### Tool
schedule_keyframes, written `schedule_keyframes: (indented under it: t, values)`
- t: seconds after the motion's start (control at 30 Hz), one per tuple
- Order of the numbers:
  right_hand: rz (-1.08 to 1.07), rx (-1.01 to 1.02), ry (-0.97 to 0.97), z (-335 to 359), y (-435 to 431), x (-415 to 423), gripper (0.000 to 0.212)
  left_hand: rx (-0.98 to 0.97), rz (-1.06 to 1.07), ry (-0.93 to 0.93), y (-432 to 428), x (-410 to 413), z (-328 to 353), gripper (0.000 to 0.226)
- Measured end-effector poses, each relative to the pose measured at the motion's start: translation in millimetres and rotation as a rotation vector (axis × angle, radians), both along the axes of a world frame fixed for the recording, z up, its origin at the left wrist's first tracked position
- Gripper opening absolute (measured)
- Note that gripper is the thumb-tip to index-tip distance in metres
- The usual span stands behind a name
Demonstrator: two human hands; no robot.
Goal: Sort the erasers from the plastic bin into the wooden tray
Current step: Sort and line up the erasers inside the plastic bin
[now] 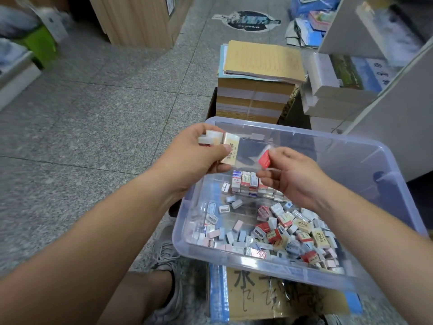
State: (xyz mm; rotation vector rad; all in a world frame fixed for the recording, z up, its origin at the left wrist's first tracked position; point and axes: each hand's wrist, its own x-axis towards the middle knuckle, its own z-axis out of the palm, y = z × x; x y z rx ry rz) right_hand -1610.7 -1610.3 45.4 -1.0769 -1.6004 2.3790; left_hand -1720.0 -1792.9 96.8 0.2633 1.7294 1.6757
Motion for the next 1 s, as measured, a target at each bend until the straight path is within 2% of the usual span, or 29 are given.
schedule_keyframes:
  t: [0.07,0.2,0.33,0.5,0.73,0.8,0.87,1.0]
  values:
    - [0.064,0.068,-0.131,-22.5,5.1,-6.1,0.009,-0.019,0.031,0.04,-3.4,-6.4,1.4,0.024]
    - [0.174,0.224,-0.294,-63.9,-0.4,-30.8,0.027,0.001,0.027,0.035,-3.3,-12.2,2.3,0.024]
    - [0.102,0.365,-0.447,-94.6,-0.8,-61.7,0.018,0.014,0.012,0.013,-0.8,-11.7,-0.2,0.02]
    - [0.011,0.457,-0.521,-113.6,-5.7,-79.2,0.022,-0.002,-0.009,0.031,-0.6,-14.2,-2.2,0.02]
    - [0.165,0.76,-0.616,-121.6,-3.9,-77.0,0.031,-0.021,-0.032,0.022,-0.3,-16.2,-5.2,0.02]
    - [0.179,0.718,-0.561,-114.0,-2.5,-73.7,0.033,-0.024,-0.033,0.023,0.0,-15.4,-7.0,0.02]
    - [0.139,0.589,-0.419,-96.3,-4.0,-67.6,0.036,-0.019,-0.027,0.026,1.0,-14.3,-9.1,0.021]
    - [0.061,0.103,0.016,-26.5,-20.4,-45.1,0.042,-0.03,-0.009,0.047,5.9,-10.7,-14.2,0.023]
